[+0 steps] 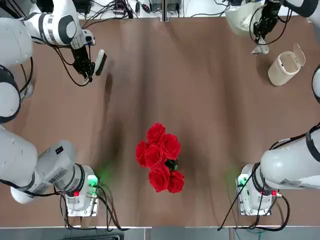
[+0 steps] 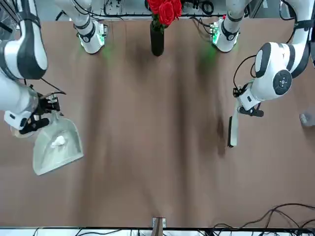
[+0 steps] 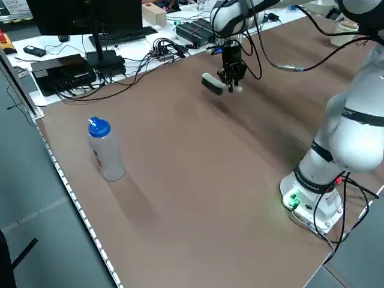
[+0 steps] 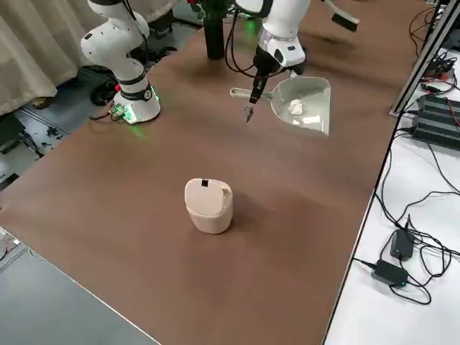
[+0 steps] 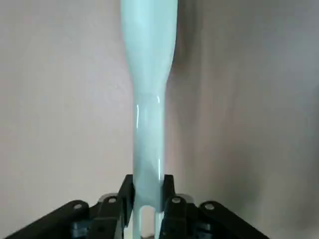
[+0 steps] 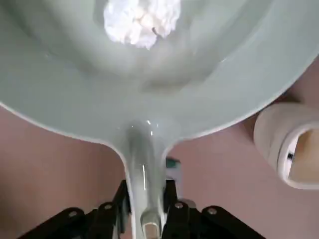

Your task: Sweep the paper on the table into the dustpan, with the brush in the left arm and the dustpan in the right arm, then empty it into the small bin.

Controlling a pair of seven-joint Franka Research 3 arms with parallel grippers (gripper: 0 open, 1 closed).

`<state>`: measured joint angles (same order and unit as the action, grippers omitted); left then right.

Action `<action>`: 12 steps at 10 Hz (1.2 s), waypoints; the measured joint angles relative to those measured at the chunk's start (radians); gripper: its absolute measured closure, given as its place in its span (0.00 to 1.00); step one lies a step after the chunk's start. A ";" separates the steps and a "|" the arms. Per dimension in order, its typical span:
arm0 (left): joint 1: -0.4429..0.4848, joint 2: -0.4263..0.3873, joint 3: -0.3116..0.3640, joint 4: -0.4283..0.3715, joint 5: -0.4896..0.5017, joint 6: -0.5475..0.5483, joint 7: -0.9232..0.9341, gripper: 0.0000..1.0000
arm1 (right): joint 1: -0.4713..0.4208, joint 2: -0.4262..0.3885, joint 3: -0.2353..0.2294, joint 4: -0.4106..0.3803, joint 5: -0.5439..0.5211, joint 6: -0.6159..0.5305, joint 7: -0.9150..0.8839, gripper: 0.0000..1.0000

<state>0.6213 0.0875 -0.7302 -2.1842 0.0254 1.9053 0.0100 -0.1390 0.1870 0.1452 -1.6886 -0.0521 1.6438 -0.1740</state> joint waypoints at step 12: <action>0.062 0.139 0.004 -0.092 0.107 0.200 -0.193 0.73 | -0.109 -0.091 0.006 -0.019 0.295 -0.102 0.741 0.68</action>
<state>0.6833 0.2263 -0.7267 -2.2759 0.1322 2.1050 -0.1827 -0.2478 0.0958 0.1512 -1.7073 0.2426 1.5422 0.5667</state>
